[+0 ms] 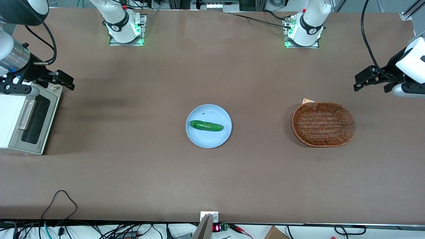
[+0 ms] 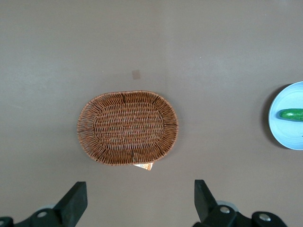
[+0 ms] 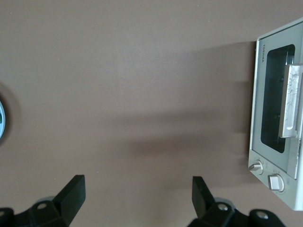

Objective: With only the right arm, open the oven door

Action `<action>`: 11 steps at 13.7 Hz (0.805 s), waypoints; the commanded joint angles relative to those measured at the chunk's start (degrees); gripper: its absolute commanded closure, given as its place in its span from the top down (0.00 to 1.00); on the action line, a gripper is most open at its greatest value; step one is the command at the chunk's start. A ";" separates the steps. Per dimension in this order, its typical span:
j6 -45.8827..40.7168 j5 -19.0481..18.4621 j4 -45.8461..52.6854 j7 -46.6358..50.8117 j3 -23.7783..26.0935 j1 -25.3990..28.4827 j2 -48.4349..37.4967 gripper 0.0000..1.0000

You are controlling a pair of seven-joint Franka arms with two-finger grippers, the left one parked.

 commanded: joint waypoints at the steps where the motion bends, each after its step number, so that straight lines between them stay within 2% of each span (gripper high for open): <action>1: -1.16 0.07 0.76 0.16 0.01 0.15 0.11 1.00; 6: -0.82 -0.11 1.38 0.69 0.01 0.15 1.16 1.00; 9: -0.90 -1.43 1.38 0.52 -0.16 0.06 1.60 0.99; 11: -1.17 -1.43 1.38 -0.19 -1.04 -0.03 1.95 0.93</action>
